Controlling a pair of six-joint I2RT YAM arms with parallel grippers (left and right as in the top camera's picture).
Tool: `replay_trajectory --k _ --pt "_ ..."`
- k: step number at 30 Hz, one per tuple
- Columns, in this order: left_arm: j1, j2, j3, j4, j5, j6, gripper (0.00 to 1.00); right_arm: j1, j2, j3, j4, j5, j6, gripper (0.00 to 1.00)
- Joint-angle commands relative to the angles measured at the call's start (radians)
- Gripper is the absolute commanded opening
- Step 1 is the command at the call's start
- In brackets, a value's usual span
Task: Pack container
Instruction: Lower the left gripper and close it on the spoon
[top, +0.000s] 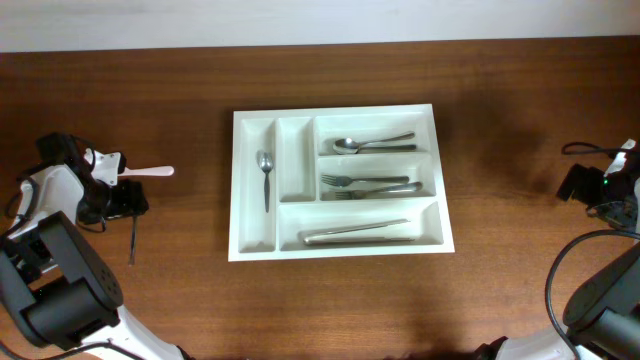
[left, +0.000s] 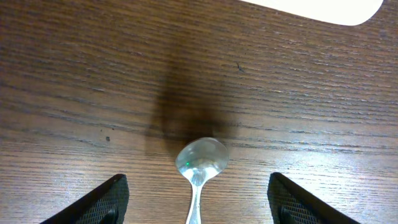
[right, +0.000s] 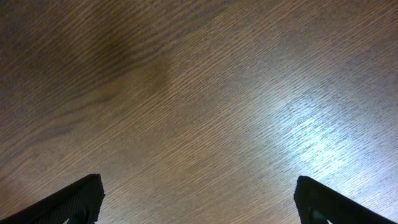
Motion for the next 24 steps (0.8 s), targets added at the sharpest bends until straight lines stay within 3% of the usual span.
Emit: replay_trajectory --k 1,24 --pt "-0.006 0.011 0.013 0.013 0.011 0.019 0.74 -0.001 -0.015 0.002 0.0 -0.005 0.008 0.99" --pt "-0.058 0.025 0.013 0.032 -0.087 0.018 0.73 -0.001 -0.015 0.002 0.0 -0.005 0.008 0.99"
